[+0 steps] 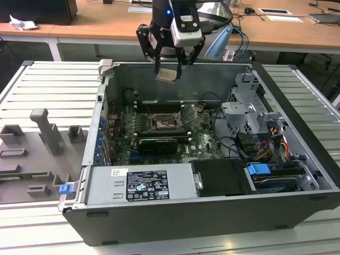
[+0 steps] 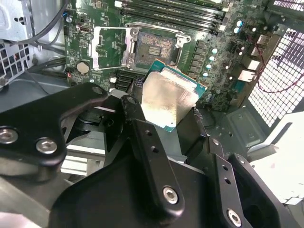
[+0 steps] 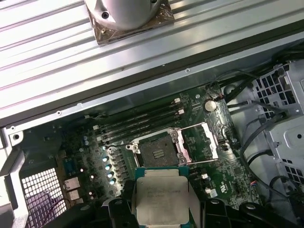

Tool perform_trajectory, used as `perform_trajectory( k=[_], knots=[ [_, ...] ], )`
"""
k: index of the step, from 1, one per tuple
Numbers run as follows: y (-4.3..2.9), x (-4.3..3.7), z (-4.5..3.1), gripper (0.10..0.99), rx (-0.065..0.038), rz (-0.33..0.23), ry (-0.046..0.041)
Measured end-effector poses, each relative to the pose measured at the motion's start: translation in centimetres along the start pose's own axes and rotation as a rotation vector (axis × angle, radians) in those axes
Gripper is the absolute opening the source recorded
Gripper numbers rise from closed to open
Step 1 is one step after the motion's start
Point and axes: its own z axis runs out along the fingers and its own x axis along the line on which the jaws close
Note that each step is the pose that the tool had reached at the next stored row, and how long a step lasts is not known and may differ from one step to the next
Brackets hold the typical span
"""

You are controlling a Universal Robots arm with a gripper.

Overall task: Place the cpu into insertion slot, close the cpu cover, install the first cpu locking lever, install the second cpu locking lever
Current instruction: 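Place the cpu into insertion slot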

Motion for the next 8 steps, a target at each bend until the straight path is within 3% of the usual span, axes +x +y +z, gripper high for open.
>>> perform_trajectory(
  k=[8],
  knots=[
    [0.0,0.0,0.04,0.533,-0.001,0.057,-0.005]
  ],
)
